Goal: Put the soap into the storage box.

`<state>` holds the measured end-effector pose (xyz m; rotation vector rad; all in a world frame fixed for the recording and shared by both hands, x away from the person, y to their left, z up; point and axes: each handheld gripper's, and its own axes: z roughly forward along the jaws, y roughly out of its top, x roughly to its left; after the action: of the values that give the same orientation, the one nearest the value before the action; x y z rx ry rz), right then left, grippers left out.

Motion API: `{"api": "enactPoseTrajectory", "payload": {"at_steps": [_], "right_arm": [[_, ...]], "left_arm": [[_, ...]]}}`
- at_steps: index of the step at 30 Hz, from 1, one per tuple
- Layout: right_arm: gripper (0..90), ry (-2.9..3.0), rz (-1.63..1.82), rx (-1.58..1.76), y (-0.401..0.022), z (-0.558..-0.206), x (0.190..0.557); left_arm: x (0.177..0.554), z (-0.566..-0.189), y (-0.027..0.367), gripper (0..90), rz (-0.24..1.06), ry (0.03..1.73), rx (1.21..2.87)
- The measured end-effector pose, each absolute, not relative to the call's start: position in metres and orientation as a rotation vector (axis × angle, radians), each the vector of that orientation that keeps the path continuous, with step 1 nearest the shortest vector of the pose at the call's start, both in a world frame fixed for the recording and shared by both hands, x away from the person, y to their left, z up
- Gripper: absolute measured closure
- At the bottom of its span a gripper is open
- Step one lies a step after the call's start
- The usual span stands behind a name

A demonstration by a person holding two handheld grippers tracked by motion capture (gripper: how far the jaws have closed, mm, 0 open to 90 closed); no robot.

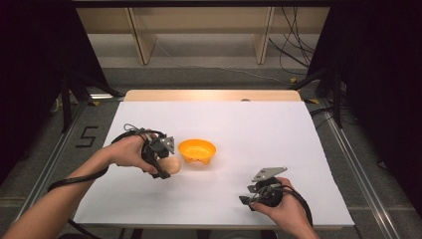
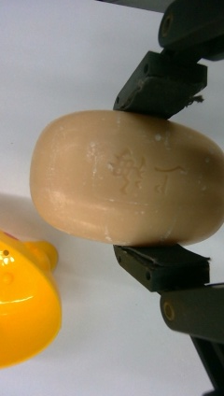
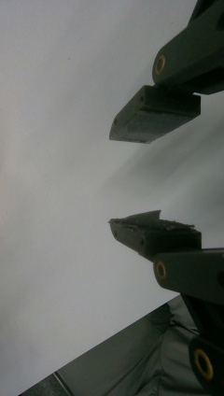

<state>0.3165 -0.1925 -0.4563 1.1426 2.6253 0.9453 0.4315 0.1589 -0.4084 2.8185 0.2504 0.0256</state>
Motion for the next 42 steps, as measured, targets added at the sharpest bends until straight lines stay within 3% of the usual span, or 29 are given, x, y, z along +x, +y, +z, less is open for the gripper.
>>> {"api": "enactPoseTrajectory", "payload": {"at_steps": [42], "right_arm": [[50.7, 2.612, 0.967, 1.137, -0.192, -0.457, 0.317]], "left_arm": [[0.441, -0.39, 0.145, 31.4, 0.097, 0.204, 2.718]]}}
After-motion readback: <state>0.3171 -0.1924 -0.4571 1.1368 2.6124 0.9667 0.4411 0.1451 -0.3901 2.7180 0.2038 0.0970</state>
